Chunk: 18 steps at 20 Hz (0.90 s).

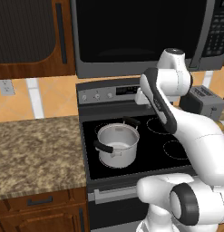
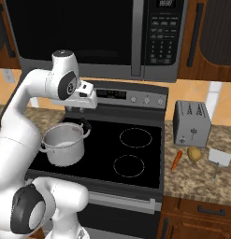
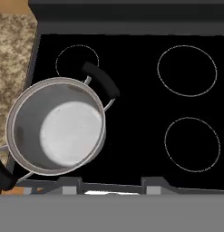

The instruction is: Put the carrot and potato in the pot. Retrieve the spatula and lightly stir the vegetables in the pot.

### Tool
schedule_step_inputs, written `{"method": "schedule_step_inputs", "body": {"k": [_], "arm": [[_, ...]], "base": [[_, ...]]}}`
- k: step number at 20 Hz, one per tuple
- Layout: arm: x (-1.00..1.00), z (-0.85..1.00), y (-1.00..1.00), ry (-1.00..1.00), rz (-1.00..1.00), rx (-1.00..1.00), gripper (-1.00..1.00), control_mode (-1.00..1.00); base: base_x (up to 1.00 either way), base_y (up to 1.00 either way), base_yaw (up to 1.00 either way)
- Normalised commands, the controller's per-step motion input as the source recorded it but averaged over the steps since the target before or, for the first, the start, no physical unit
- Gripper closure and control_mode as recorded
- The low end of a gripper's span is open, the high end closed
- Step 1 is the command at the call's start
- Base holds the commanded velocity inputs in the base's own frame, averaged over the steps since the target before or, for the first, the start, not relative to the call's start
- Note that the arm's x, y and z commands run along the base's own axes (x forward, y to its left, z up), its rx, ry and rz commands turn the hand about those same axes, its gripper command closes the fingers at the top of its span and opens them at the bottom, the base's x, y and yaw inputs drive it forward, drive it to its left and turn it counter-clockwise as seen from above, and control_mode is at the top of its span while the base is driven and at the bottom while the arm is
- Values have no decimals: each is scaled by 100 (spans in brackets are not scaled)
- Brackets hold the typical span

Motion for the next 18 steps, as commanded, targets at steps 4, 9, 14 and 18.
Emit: {"method": "schedule_step_inputs", "body": {"k": [4,9,14,18], "arm": [[-14,0,-19,-6,-10,-1,-100,-100],[-21,-29,-53,-9,-20,-12,-100,-100],[-3,-41,-94,-1,-17,-13,-100,-100],[0,-27,-100,0,-20,-2,-100,-100]], "base": [[0,0,0],[0,0,0],[0,0,0],[0,0,0]]}}
